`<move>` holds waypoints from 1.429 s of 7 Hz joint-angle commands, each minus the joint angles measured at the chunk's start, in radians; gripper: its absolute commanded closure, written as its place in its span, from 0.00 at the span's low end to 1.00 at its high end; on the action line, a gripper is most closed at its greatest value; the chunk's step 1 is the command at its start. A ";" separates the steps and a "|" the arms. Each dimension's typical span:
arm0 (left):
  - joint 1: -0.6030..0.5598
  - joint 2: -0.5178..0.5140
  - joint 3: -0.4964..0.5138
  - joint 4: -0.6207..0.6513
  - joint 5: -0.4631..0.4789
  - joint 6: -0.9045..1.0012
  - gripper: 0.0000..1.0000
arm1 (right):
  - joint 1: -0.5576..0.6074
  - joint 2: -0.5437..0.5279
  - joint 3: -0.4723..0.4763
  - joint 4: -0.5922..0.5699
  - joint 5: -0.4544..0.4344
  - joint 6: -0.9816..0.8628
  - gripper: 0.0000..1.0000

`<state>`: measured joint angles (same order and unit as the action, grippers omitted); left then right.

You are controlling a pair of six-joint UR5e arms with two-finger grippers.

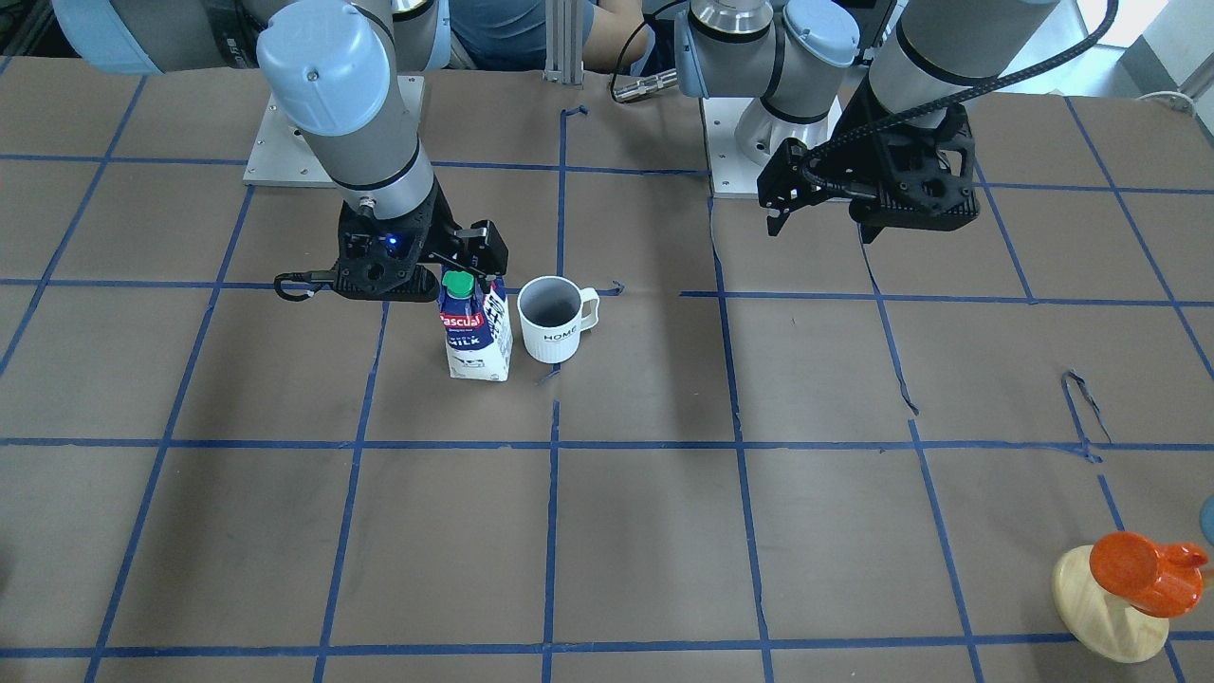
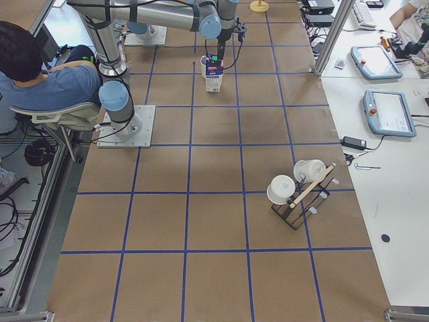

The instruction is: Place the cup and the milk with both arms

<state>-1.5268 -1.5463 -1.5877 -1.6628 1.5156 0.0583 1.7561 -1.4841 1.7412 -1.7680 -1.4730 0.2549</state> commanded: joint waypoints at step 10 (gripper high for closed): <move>0.000 0.000 0.000 0.000 0.011 0.000 0.00 | -0.201 -0.156 -0.098 0.196 -0.147 -0.332 0.00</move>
<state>-1.5276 -1.5463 -1.5876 -1.6628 1.5262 0.0579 1.5567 -1.6331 1.6443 -1.5727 -1.5973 -0.0728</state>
